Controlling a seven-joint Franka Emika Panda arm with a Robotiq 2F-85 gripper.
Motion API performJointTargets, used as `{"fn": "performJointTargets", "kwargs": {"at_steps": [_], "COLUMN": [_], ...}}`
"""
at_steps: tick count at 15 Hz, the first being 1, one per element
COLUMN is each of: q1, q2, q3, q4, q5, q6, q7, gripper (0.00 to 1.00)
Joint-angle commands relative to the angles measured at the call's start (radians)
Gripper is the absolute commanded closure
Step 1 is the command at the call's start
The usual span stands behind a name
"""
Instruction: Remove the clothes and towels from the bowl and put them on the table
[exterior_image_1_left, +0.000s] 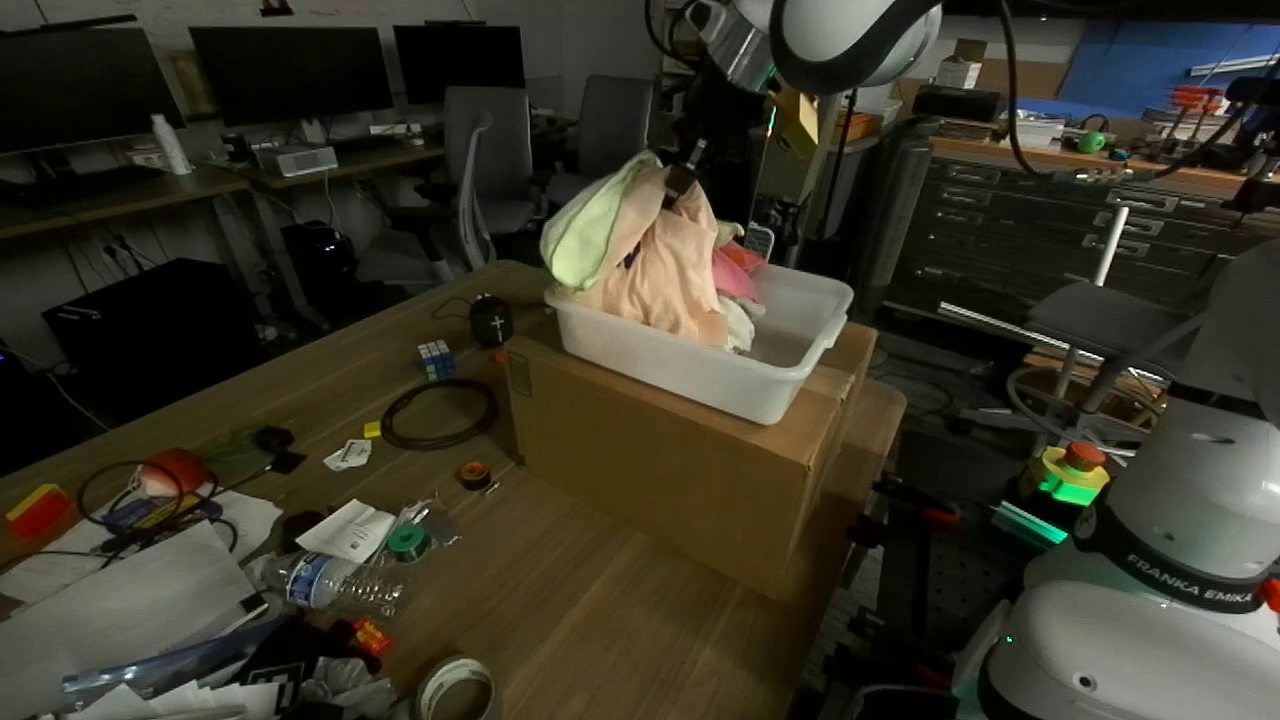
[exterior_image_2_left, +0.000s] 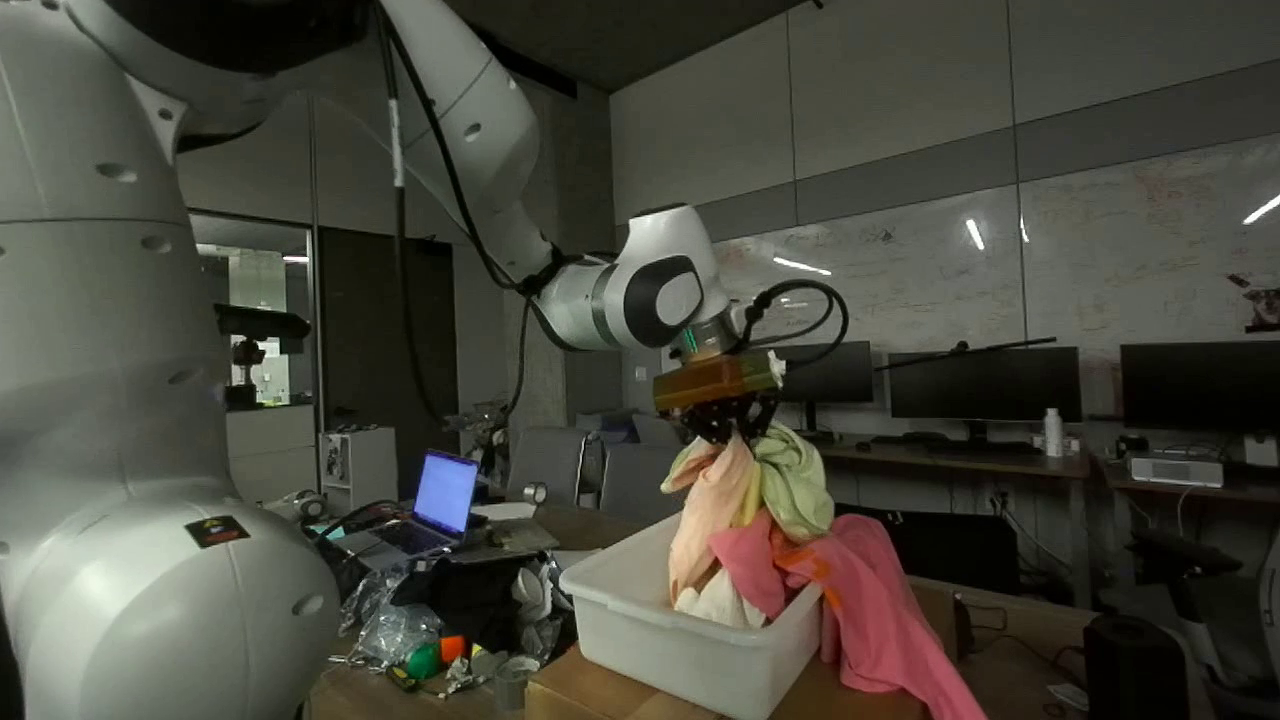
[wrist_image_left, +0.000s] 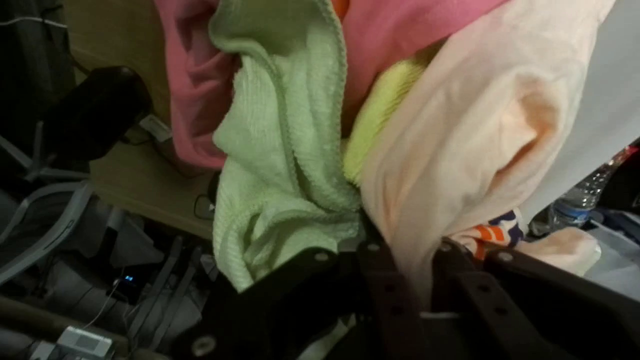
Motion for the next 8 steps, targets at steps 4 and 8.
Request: {"fn": "performJointTargets", "kwargs": {"at_steps": [4, 8], "q1": [-0.007, -0.012], "q2": [-0.202, -0.277], "q3": [0.010, 0.014], "q4": [-0.059, -0.077], "q5": [-0.071, -0.087], "q6": [0.131, 0.172], "q7": [0.116, 0.164], "gripper": [0.90, 0.90]}}
